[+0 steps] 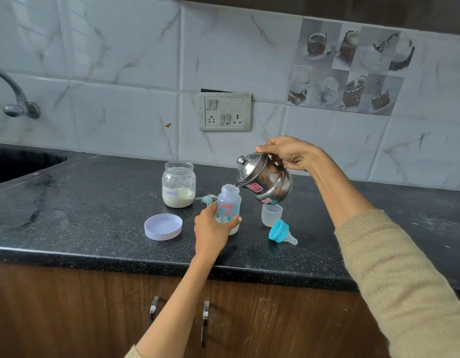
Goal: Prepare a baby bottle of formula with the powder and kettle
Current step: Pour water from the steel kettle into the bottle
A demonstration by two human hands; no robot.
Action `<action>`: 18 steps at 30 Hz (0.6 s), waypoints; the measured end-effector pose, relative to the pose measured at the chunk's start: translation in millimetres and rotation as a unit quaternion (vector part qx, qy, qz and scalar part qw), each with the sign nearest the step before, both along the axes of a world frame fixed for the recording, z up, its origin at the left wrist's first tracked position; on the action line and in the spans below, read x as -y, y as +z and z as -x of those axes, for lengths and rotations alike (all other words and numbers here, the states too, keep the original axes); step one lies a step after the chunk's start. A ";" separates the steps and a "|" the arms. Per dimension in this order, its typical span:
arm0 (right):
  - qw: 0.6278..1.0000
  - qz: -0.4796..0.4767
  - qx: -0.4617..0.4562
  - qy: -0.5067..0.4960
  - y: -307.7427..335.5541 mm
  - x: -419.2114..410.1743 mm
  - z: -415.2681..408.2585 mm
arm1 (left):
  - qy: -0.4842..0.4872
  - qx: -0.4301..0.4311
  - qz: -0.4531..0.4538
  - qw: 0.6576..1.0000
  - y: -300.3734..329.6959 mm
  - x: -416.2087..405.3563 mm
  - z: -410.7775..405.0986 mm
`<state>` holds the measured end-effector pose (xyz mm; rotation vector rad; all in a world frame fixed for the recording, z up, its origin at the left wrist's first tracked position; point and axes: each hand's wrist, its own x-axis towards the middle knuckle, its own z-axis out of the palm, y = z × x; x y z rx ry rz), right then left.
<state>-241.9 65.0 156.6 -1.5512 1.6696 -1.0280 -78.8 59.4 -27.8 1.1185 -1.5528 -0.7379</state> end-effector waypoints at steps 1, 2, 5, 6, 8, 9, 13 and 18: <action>1.000 -0.001 -0.004 -0.001 0.5 -0.1 -0.3 | 0.000 0.000 0.000 1.000 0.1 -0.2 0.0; 1.000 -0.002 -0.006 -0.002 0.9 -0.3 -0.5 | -0.001 -0.001 -0.001 1.000 0.3 -0.5 0.0; 1.000 -0.005 -0.006 -0.002 1.9 -0.9 -0.9 | -0.001 -0.004 -0.002 1.000 0.8 -1.1 0.0; 1.000 -0.006 -0.005 -0.003 2.0 -1.0 -1.0 | -0.001 -0.003 -0.002 1.000 1.2 -1.2 0.1; 1.000 -0.009 -0.003 -0.003 2.2 -0.5 -1.2 | 0.001 -0.001 -0.002 1.000 1.6 -1.4 0.0; 1.000 -0.010 -0.003 -0.004 2.5 -0.3 -1.1 | 0.001 0.000 -0.003 1.000 1.7 -1.5 0.0; 1.000 -0.012 -0.006 -0.007 4.0 -0.7 -1.7 | 0.000 0.003 -0.003 1.000 1.2 -1.8 -0.7; 1.000 -0.010 -0.019 -0.004 3.5 2.5 -1.5 | 0.004 0.007 -0.001 1.000 1.0 -1.6 -0.5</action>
